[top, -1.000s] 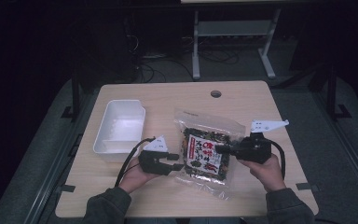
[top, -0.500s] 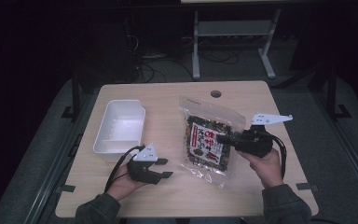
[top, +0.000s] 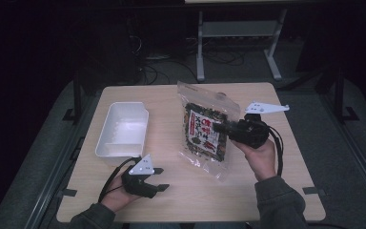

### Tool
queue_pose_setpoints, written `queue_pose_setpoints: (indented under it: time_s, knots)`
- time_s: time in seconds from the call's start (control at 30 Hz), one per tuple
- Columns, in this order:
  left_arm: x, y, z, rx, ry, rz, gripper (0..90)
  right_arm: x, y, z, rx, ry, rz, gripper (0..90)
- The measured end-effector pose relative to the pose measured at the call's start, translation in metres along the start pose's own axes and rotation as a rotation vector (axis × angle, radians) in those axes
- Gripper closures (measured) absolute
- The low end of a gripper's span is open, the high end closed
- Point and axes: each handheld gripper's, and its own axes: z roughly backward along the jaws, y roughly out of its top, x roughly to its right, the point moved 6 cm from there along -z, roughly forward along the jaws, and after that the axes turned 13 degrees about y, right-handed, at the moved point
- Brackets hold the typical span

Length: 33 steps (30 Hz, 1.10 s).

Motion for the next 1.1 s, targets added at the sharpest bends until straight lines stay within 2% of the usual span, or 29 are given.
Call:
queue_pose_setpoints:
  time_s: [0.37,0.57,1.1]
  knots:
    - [0.0,-0.01,0.007,-0.02,0.021,-0.01,36.8,0.002,0.015,-0.021,0.028,-0.026,-0.003,74.9]
    - [-0.002,-0.015,0.011,-0.033,0.03,0.001,33.2,0.005,0.02,-0.034,0.036,-0.045,-0.01,74.9]
    - [-0.005,-0.026,0.02,-0.049,0.068,-0.005,27.2,0.0,0.042,-0.063,0.063,-0.076,0.009,74.9]
